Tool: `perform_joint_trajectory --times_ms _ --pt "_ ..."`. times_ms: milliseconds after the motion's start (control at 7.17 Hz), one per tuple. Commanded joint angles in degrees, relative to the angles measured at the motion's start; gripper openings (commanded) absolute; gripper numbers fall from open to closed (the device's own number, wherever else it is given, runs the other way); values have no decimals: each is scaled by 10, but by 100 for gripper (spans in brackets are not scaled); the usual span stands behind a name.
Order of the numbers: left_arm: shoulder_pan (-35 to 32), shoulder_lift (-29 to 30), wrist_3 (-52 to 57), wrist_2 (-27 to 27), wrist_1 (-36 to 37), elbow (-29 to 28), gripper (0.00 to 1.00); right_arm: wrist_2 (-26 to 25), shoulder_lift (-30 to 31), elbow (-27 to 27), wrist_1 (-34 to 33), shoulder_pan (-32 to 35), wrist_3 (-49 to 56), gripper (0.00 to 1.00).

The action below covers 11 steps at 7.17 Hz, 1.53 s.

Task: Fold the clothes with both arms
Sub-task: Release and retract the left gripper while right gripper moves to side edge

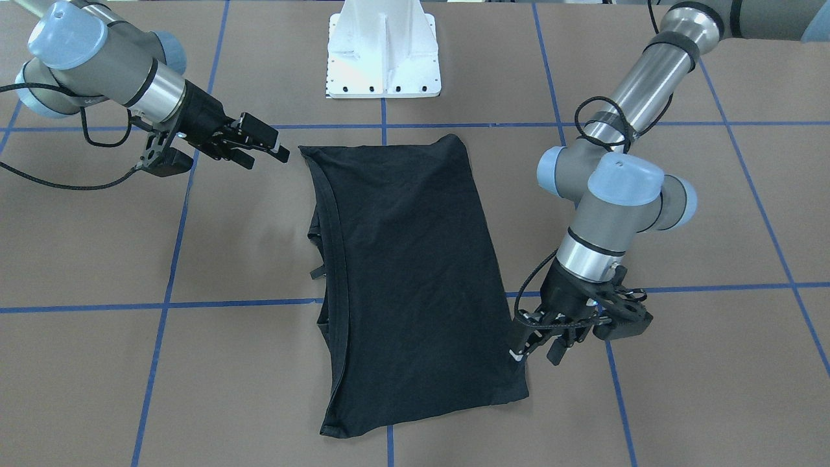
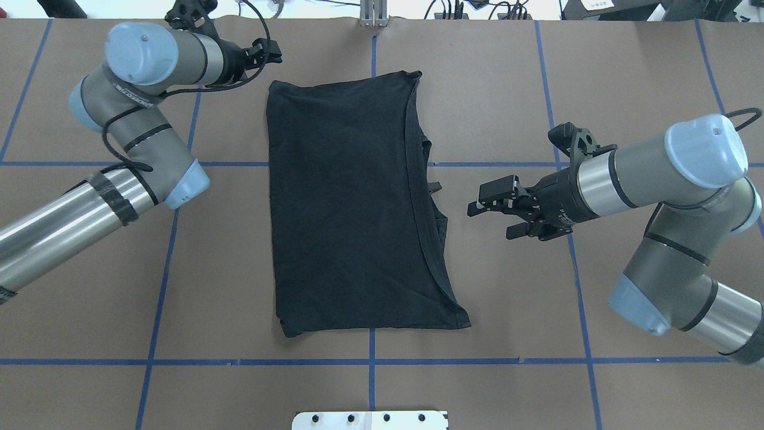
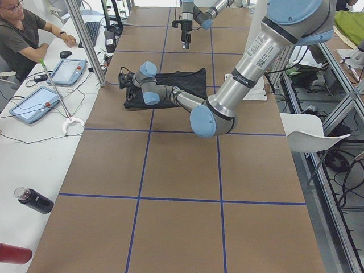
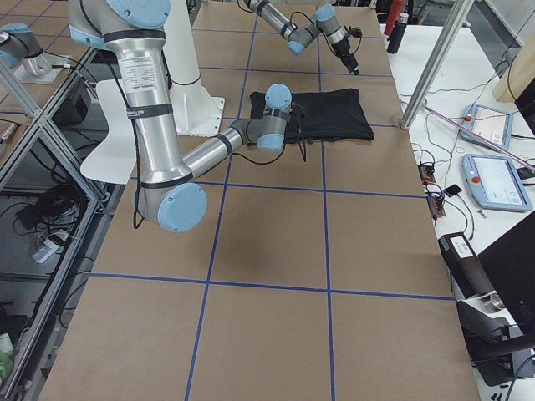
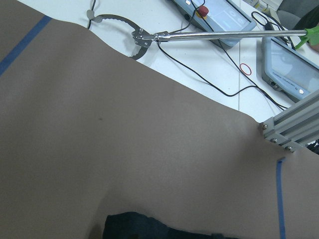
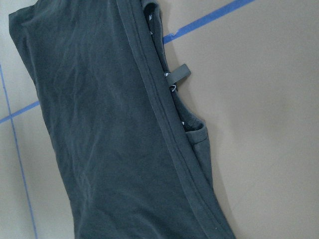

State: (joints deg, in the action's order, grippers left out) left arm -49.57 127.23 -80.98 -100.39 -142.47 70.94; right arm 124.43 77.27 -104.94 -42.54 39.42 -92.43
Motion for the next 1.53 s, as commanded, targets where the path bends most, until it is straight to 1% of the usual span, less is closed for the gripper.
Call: perform_joint_trajectory --times_ms 0,140,279,419,558,698,837,977,1116,1256,1395 --pt "-11 -95 39 -37 19 132 100 -132 -2 -4 -51 -62 107 100" --pt "-11 -119 40 -46 40 177 100 -166 -2 -5 -80 -86 168 100" --pt "-11 -138 40 -53 52 210 100 -189 -21 -4 -110 -114 198 100" --pt "-12 -152 40 -61 52 223 100 -197 -48 -5 -171 -123 211 100" --pt "-12 -156 40 -62 52 227 100 -228 -58 -16 -221 -139 260 100" --pt "-12 -156 39 -62 52 227 100 -308 -59 -33 -273 -177 288 100" --pt "-13 -156 39 -62 52 227 100 -335 -89 -43 -347 -186 320 100" --pt "-12 -156 39 -62 52 227 100 -346 -119 -47 -430 -189 328 100" --pt "-12 -155 39 -62 52 227 100 -383 -119 -46 -445 -209 348 100" --pt "-11 -155 39 -63 52 227 100 -403 -114 -40 -447 -228 355 100" --pt "-11 -155 38 -63 52 227 100 -409 -113 -40 -471 -234 356 99"
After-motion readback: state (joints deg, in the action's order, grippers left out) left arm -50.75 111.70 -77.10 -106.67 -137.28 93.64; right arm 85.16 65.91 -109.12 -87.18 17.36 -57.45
